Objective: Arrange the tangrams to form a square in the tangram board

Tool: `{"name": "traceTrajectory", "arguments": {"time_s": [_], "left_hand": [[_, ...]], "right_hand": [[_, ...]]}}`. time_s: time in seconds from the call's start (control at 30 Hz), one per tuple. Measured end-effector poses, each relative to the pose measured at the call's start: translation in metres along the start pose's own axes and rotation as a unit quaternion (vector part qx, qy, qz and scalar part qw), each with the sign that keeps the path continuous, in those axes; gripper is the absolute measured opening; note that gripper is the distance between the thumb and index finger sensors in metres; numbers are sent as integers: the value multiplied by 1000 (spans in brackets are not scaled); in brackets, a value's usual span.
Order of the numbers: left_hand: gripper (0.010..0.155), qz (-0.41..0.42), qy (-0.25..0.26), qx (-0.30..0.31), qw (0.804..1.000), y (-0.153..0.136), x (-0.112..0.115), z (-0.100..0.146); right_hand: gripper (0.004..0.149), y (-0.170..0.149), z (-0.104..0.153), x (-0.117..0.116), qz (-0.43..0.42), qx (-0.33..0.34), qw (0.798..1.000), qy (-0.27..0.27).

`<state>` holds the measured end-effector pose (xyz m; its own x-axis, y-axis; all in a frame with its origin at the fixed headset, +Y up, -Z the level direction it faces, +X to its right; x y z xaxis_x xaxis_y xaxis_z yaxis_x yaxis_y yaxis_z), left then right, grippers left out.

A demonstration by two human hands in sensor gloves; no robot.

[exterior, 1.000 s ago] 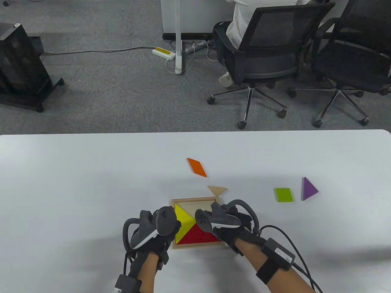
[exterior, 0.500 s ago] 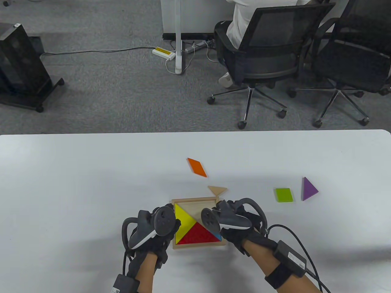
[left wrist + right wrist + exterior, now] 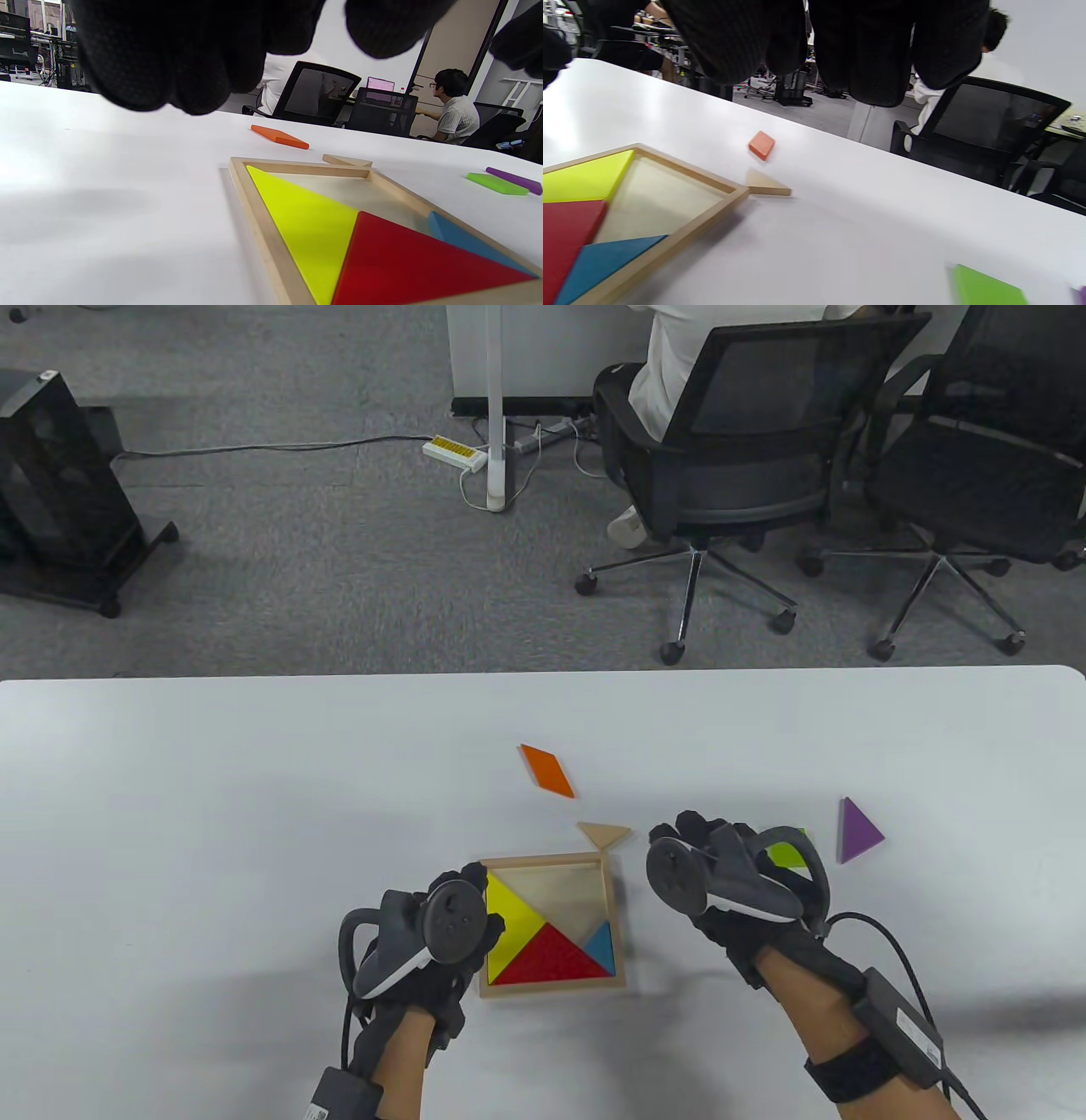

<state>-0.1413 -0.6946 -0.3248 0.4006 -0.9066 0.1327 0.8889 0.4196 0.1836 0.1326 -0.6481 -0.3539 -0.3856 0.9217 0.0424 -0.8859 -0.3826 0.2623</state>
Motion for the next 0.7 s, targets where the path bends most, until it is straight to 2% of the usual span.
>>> {"name": "traceTrajectory", "arguments": {"time_s": [0.27,0.47,0.7], "left_hand": [[69,-8,-5,2,1000,0,4,-2],[70,-7,-8,-5,1000,-3,6,-3],[70,-5,-10,-11,1000,-5,8,-4]], "right_hand": [[63,-54,-11,-27,-16,-70,997,20],[64,-105,-22,-67,-34,-149,987,59],[69,-147,-30,-111,-59,-220,969,101]]}}
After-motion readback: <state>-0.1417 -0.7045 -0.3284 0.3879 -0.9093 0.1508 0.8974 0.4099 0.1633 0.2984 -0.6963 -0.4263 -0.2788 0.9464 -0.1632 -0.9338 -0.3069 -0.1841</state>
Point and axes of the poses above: the tracker on the back of each hand, its own y axis roughly to the thumb side, its own z axis roughly from the fingertips to the wrist, x = y × z, the point moved 3 cm from there along -z, roughly from the wrist to the fingertips, and after that the axes turned 15 degrees about z, right-handed, at the moved point
